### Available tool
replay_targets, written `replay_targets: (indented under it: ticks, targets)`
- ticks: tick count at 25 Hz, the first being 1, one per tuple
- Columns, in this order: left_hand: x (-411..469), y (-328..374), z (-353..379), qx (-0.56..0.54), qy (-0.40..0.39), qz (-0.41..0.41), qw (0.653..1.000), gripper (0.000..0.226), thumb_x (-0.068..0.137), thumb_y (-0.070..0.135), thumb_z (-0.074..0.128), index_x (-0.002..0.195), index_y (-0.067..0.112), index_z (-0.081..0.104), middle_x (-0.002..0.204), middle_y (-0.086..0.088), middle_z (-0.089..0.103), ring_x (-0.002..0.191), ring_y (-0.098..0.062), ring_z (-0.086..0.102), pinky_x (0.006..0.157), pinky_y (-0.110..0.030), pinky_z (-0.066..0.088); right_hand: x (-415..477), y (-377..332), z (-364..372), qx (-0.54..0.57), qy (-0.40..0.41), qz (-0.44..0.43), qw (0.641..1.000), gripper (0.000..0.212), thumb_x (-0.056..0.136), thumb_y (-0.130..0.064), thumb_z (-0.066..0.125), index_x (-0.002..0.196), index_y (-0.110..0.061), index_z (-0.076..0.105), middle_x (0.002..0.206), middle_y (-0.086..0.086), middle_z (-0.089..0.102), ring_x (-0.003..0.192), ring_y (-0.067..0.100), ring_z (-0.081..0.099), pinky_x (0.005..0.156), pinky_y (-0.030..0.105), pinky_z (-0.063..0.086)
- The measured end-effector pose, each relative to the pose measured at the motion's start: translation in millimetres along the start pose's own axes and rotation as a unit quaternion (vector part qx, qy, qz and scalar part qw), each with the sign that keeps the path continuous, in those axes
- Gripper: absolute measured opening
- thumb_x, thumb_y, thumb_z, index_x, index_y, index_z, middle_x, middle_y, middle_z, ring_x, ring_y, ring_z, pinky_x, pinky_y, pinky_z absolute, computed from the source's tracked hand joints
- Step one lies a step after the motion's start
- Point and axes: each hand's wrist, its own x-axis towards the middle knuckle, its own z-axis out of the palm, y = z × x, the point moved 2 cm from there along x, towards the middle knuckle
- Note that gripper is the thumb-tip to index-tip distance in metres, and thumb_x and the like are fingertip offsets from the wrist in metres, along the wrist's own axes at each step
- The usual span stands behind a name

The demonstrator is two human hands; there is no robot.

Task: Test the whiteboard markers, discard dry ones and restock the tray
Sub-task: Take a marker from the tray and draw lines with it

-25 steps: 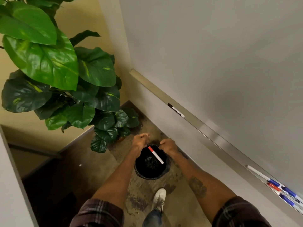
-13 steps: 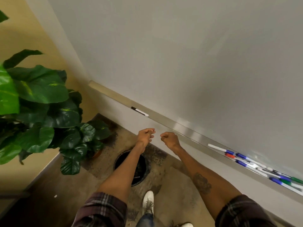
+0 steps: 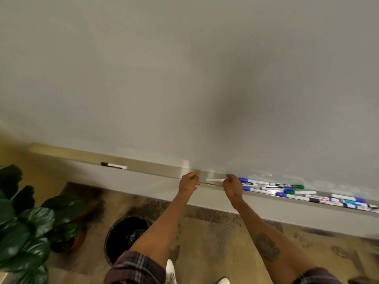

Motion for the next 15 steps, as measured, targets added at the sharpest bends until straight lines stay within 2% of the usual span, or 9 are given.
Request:
replay_targets:
  ticks: [3, 5, 7, 11, 13, 15]
  targets:
    - [9.8, -5.0, 32.5, 0.025, -0.028, -0.024, 0.999, 0.025, 0.099, 0.016, 0.055, 0.123, 0.012, 0.062, 0.103, -0.007, 0.063, 0.090, -0.019, 0.060, 0.066, -0.025, 0.047, 15.9, 29.8, -25.2, 0.029, 0.001, 0.075, 0.997, 0.039, 0.096, -0.014, 0.054, 0.135, -0.007, 0.052, 0.108, 0.015, 0.066, 0.096, 0.031, 0.064, 0.090, 0.046, 0.055]
    - [16.6, -10.9, 45.9, 0.045, -0.037, -0.041, 0.997, 0.029, 0.098, 0.017, 0.056, 0.127, 0.011, 0.059, 0.101, -0.008, 0.060, 0.089, -0.019, 0.057, 0.066, -0.025, 0.046, 18.2, 34.6, -35.5, 0.058, -0.018, 0.100, 0.993, 0.039, 0.097, -0.013, 0.054, 0.136, -0.009, 0.049, 0.099, 0.013, 0.064, 0.085, 0.026, 0.062, 0.080, 0.038, 0.055]
    - [24.3, -15.5, 55.1, 0.048, -0.041, -0.064, 0.996, 0.037, 0.098, 0.014, 0.057, 0.134, 0.010, 0.055, 0.100, -0.007, 0.058, 0.088, -0.018, 0.057, 0.064, -0.025, 0.045, 21.4, 34.6, -41.0, 0.081, -0.034, 0.114, 0.990, 0.038, 0.097, -0.010, 0.052, 0.135, -0.011, 0.049, 0.095, 0.012, 0.061, 0.082, 0.024, 0.058, 0.074, 0.036, 0.052]
    - [39.3, -20.1, 61.3, 0.053, -0.024, -0.095, 0.994, 0.034, 0.097, 0.011, 0.055, 0.131, 0.004, 0.055, 0.097, -0.008, 0.058, 0.082, -0.018, 0.057, 0.062, -0.027, 0.046, 29.0, 29.2, -36.8, 0.120, -0.056, 0.142, 0.981, 0.016, 0.099, -0.005, 0.049, 0.112, -0.014, 0.050, 0.084, 0.006, 0.059, 0.076, 0.021, 0.053, 0.068, 0.035, 0.052]
    - [39.8, -17.7, 60.8, 0.019, -0.024, -0.126, 0.992, 0.021, 0.099, 0.008, 0.053, 0.119, 0.005, 0.058, 0.100, -0.009, 0.059, 0.085, -0.019, 0.060, 0.068, -0.030, 0.051, 34.2, 30.6, -28.5, 0.140, -0.072, 0.165, 0.974, 0.009, 0.100, -0.007, 0.047, 0.107, -0.009, 0.051, 0.085, 0.012, 0.058, 0.066, 0.018, 0.048, 0.058, 0.030, 0.044]
    - [37.4, -16.1, 59.9, -0.019, -0.021, -0.146, 0.989, 0.013, 0.102, 0.010, 0.050, 0.113, 0.011, 0.058, 0.107, -0.012, 0.061, 0.091, -0.023, 0.063, 0.079, -0.035, 0.054, 38.3, 31.8, -20.9, 0.140, -0.078, 0.173, 0.972, 0.008, 0.101, -0.012, 0.045, 0.100, -0.007, 0.052, 0.085, 0.015, 0.054, 0.062, 0.016, 0.044, 0.055, 0.027, 0.037]
